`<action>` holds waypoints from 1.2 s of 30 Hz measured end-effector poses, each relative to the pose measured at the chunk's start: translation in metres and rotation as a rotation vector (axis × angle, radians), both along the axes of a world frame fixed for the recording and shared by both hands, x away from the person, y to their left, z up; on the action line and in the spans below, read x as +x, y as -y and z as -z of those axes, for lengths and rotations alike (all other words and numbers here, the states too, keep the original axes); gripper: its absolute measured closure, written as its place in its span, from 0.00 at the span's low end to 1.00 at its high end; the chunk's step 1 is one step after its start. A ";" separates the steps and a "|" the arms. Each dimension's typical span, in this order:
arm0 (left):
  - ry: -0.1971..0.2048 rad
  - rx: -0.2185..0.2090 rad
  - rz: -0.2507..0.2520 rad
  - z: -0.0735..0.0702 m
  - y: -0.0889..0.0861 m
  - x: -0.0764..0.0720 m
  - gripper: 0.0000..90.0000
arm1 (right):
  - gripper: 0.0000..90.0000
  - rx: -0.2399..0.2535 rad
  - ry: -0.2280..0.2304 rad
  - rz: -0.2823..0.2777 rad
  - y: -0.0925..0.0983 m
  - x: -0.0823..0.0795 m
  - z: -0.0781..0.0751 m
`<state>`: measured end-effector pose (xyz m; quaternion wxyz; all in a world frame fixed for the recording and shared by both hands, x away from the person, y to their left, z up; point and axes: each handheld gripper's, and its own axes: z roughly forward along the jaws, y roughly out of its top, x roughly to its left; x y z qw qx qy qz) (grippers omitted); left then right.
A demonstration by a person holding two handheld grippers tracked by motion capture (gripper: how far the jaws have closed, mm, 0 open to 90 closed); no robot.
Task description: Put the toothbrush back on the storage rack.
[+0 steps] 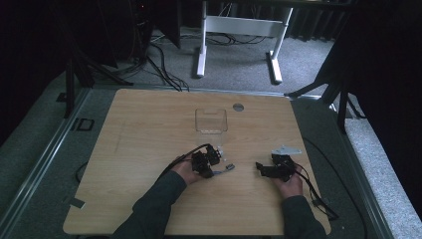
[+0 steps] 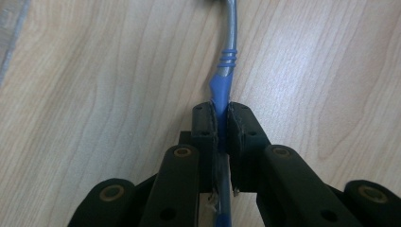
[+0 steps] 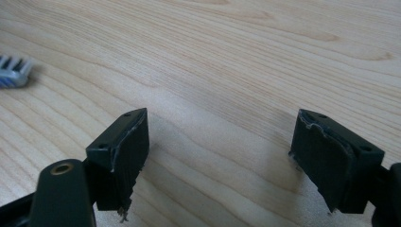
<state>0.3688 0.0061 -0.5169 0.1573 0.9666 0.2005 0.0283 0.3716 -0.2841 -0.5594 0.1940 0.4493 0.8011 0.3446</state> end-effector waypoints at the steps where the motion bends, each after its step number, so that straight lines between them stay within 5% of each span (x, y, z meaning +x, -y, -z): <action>1: 0.000 0.000 0.000 0.000 0.000 0.000 0.91 | 0.22 0.000 0.000 0.000 0.000 0.000 0.000; 36: 0.053 -0.247 -0.114 -0.035 -0.030 0.009 0.91 | 0.22 0.001 -0.002 0.001 0.000 0.000 0.000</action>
